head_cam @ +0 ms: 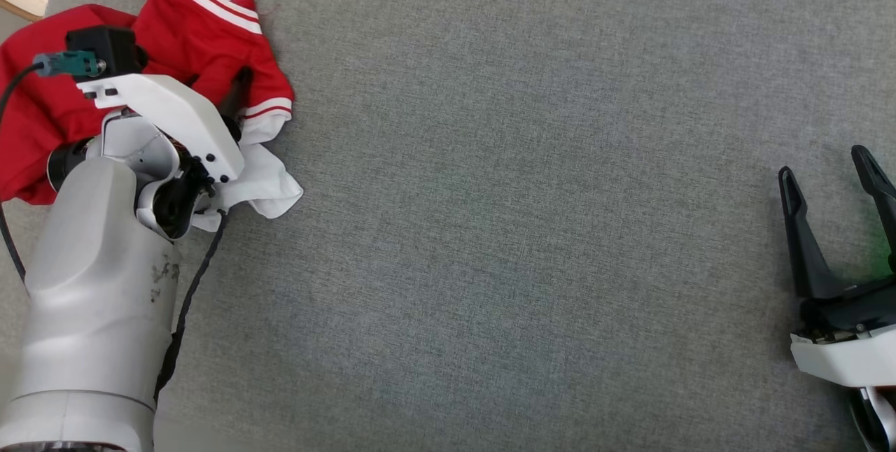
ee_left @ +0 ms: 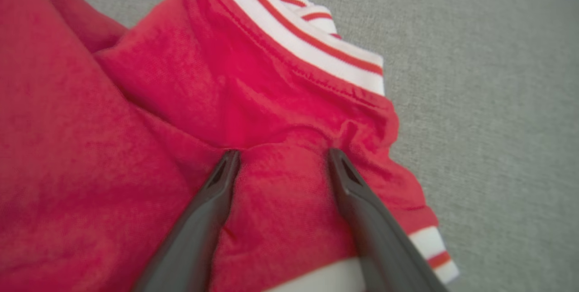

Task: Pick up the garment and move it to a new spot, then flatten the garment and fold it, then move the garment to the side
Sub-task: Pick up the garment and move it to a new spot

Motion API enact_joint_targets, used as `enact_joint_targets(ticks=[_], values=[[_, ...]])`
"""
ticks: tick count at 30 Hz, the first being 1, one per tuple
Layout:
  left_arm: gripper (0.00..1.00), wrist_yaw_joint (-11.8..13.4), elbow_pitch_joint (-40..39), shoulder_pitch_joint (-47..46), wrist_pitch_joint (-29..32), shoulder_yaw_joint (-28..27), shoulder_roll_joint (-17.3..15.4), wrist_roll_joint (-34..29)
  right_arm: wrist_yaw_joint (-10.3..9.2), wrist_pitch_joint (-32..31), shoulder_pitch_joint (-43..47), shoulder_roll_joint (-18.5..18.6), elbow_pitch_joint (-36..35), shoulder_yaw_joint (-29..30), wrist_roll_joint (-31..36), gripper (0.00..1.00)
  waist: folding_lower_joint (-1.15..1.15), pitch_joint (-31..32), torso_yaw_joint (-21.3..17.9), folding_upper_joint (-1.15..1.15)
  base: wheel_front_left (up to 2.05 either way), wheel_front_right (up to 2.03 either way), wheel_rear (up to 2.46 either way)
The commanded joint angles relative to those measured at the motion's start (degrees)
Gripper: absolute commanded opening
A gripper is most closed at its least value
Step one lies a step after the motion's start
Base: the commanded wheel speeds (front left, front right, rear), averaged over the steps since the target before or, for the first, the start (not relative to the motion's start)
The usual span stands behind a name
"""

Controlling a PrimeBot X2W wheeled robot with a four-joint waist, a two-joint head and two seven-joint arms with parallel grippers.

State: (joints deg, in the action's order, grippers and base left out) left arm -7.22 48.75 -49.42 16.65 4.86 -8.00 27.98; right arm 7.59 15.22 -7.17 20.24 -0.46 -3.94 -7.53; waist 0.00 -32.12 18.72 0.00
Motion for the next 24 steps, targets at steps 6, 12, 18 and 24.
enact_joint_targets(ticks=[6,12,18,24], values=[[0.00,-0.29,2.42,1.13,-3.83,3.61,-0.91,3.18,-0.19,-0.16,-1.70,-0.28,2.37,0.21,0.00,1.00,0.00,-0.45,-1.02,0.00,0.00,0.00,0.00],[0.00,-0.29,-3.24,1.95,-16.75,7.95,-6.58,4.99,-0.19,-0.10,-2.22,-2.52,3.12,0.11,-0.44,1.00,0.00,4.12,-3.33,0.00,0.00,0.00,0.00],[0.00,-0.18,-8.84,5.20,-24.83,11.92,-11.70,3.30,-0.18,-0.05,-3.50,-4.78,3.83,1.14,-1.12,1.00,0.00,9.82,-6.33,0.00,0.00,0.00,0.00],[0.00,-0.18,-17.96,9.94,-26.57,12.17,-15.19,4.20,-0.17,-0.05,-3.63,-8.41,5.15,1.27,-2.02,1.00,0.00,17.05,-12.63,0.00,0.00,0.00,0.00]])
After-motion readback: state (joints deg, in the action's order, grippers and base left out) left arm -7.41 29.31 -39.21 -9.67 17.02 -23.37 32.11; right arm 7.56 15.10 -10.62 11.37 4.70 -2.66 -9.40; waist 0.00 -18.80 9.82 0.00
